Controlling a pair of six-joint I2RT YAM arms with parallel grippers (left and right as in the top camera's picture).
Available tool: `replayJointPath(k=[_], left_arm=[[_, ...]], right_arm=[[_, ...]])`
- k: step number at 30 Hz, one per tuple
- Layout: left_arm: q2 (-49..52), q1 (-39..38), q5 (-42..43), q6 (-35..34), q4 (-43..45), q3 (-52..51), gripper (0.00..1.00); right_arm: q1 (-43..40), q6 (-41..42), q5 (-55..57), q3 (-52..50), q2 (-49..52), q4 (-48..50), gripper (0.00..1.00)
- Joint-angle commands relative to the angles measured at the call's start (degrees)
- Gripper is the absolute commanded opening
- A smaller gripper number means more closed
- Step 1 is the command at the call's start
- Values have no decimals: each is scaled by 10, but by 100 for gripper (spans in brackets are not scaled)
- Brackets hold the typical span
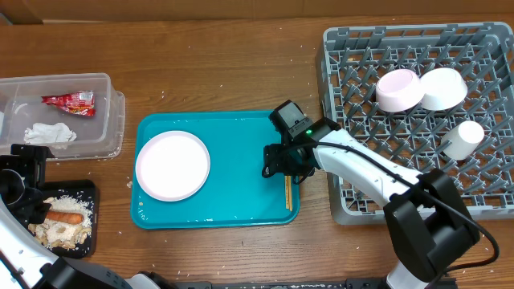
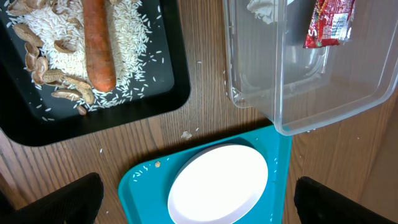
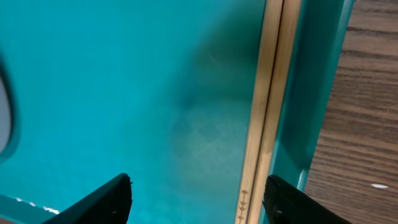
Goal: Sort waste into correct bins and load items into the dishwasher
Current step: 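Move the right gripper to the wooden chopsticks on the teal tray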
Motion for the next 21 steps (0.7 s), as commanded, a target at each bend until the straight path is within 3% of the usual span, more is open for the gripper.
replayJointPath(k=[1, 15, 21], left_arm=[[3, -4, 2, 5, 1, 4, 100], [3, -4, 2, 5, 1, 4, 100], [3, -4, 2, 5, 1, 4, 100]], right_arm=[[14, -18, 5, -3, 9, 4, 71], [31, -49, 46, 132, 16, -148, 75], [31, -48, 46, 133, 71, -155, 75]])
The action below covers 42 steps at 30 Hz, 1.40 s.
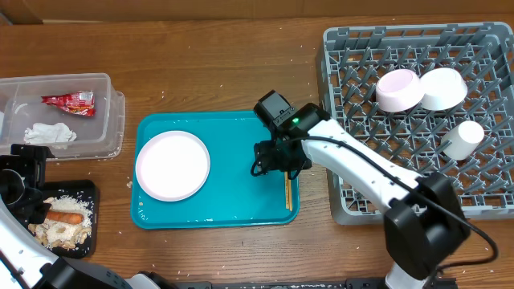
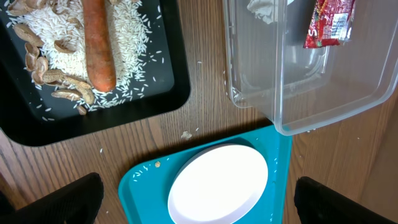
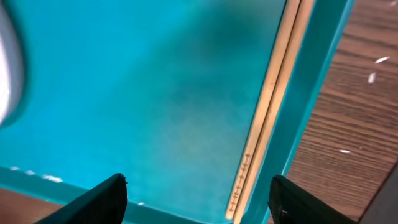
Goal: Sort waste into correct bins and load items into the dishwasher
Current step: 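Move the right gripper to the wooden chopsticks on the teal tray, then grasp one chopstick with the right gripper and lift it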
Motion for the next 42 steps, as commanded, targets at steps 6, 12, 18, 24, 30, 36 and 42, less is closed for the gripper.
replayJointPath(k=[6, 12, 18, 24, 30, 36, 42], left_arm=[[3, -4, 2, 5, 1, 4, 100], [3, -4, 2, 5, 1, 4, 100], [3, -4, 2, 5, 1, 4, 100], [3, -4, 2, 5, 1, 4, 100], [3, -4, 2, 5, 1, 4, 100], [3, -4, 2, 5, 1, 4, 100], [3, -4, 2, 5, 1, 4, 100]], right_arm=[[3, -5, 0, 7, 102, 20, 73], [7, -5, 0, 7, 108, 28, 73], [7, 9, 27, 26, 108, 6, 70], [7, 19, 41, 104, 108, -42, 70], [7, 31, 25, 124, 108, -47, 69], [9, 32, 25, 123, 109, -31, 69], [22, 50, 26, 119, 123, -12, 67]])
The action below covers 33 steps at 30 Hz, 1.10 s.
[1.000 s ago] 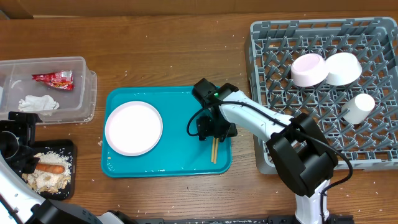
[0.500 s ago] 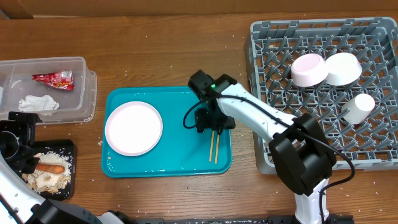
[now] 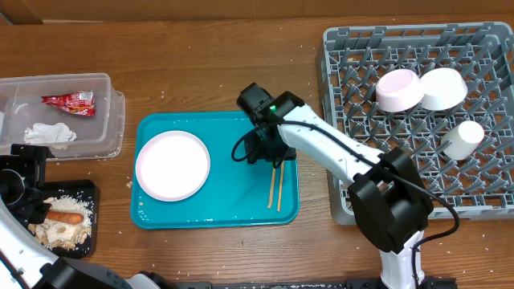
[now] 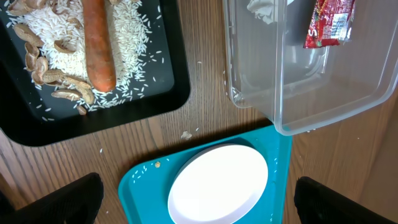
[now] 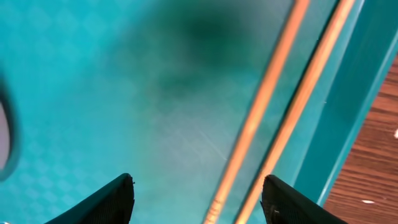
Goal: Sort waste into correct bins and load items into the dishwasher
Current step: 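Grasp one chopstick with the right gripper and lift it, then carry the chopstick right and insert it into the dish rack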
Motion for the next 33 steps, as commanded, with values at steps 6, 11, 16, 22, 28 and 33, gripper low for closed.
replayJointPath(k=[6, 11, 16, 22, 28, 33], left_arm=[[3, -4, 2, 5, 1, 4, 99], [3, -4, 2, 5, 1, 4, 100], [3, -4, 2, 5, 1, 4, 100], [3, -4, 2, 5, 1, 4, 100], [3, -4, 2, 5, 1, 4, 100], [3, -4, 2, 5, 1, 4, 100]], right_arm=[[20, 46, 47, 7, 39, 13, 66], [19, 59, 65, 7, 50, 13, 65], [19, 61, 69, 7, 50, 13, 65], [19, 78, 80, -3, 50, 19, 65], [19, 104, 76, -28, 50, 40, 62], [19, 103, 75, -35, 50, 46, 58]])
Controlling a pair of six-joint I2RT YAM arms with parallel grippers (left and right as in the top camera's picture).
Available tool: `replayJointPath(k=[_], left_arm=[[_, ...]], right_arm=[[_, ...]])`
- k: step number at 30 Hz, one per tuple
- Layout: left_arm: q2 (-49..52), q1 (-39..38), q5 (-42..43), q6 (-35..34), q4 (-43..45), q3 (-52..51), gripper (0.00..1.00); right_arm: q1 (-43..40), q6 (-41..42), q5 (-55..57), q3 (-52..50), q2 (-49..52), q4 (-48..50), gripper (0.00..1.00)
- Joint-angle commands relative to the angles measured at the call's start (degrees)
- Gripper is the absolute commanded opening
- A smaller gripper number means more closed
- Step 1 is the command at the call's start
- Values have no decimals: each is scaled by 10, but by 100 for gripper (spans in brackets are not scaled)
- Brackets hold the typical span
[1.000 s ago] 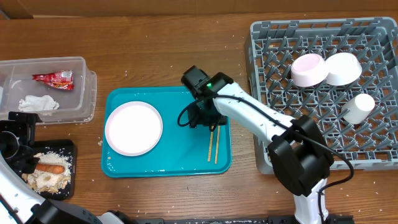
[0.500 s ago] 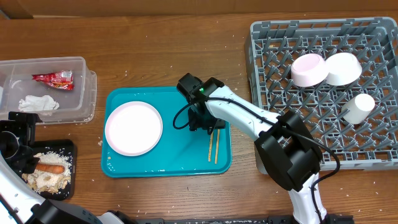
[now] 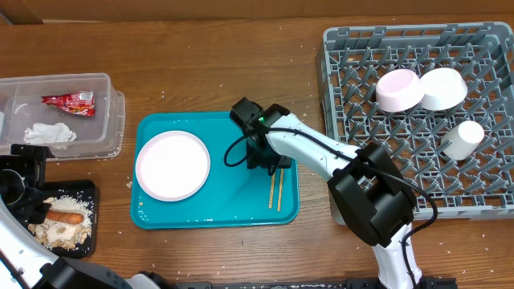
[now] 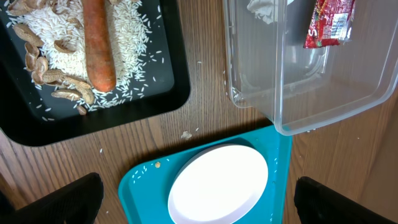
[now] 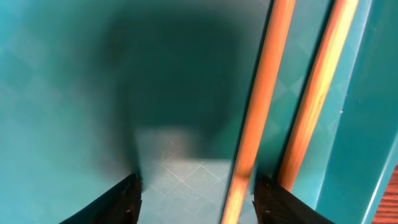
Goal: Sort waste into correct bins and load items into the dishwasher
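Two wooden chopsticks [image 3: 276,191] lie side by side, a little apart, on the right part of the teal tray [image 3: 233,205]. My right gripper [image 3: 267,164] is down at their far ends, open. In the right wrist view the left chopstick [image 5: 258,118] runs between the fingers, close to the right fingertip [image 5: 273,199]; the other chopstick [image 5: 317,93] lies outside it. My right gripper [image 5: 196,202] nearly touches the tray floor. A white plate [image 3: 172,165] sits on the tray's left. My left gripper [image 4: 196,208] hangs open high over the plate [image 4: 217,186].
A grey dish rack [image 3: 418,160] at the right holds a pink bowl [image 3: 399,90], a white bowl [image 3: 442,88] and a white cup [image 3: 463,139]. A clear bin [image 3: 60,112] holds a red packet and tissue. A black tray [image 3: 80,193] holds rice and a carrot [image 3: 64,217].
My right gripper has dropped closer to the tray floor and now straddles the left chopstick. The chopsticks and the left arm have not moved.
The chopsticks first lay pressed together along the tray's right rim, my open right gripper just left of them. Later the gripper was further up the tray and the sticks lay apart, one shifted left. Now the gripper sits low over that stick.
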Motion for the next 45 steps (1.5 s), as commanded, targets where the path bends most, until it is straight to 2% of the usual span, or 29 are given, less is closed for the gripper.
replayJointPath(k=[1, 6, 9, 12, 17, 21, 23, 26, 29, 36, 39, 42, 45], left_arm=[[3, -4, 2, 5, 1, 4, 100], [3, -4, 2, 5, 1, 4, 100], [3, -4, 2, 5, 1, 4, 100], [3, -4, 2, 5, 1, 4, 100], [3, -4, 2, 5, 1, 4, 100], [3, -4, 2, 5, 1, 4, 100], [3, -4, 2, 5, 1, 4, 100], [3, -4, 2, 5, 1, 4, 100], [3, -4, 2, 5, 1, 4, 100], [3, -4, 2, 5, 1, 4, 100], [3, -4, 2, 5, 1, 4, 100], [3, -4, 2, 5, 1, 4, 100], [3, -4, 2, 5, 1, 4, 100]], right_arm=[[0, 11, 5, -8, 3, 4, 56], [0, 14, 5, -10, 3, 4, 40], [0, 13, -1, -10, 3, 0, 25], [0, 13, -10, -10, 3, -5, 5], [-2, 13, -18, 11, -2, -44, 4], [-17, -21, -14, 81, -28, -118, 4], [-30, -52, 19, 144, -47, -171, 4], [-58, -54, 92, 219, -66, -236, 4], [-118, -104, 145, 294, -90, -285, 4], [-255, -242, 123, 317, -110, -275, 4], [-307, -338, 17, 299, -107, -243, 4], [-337, -381, -49, 280, -103, -214, 4], [-356, -385, -57, 250, -91, -174, 4]])
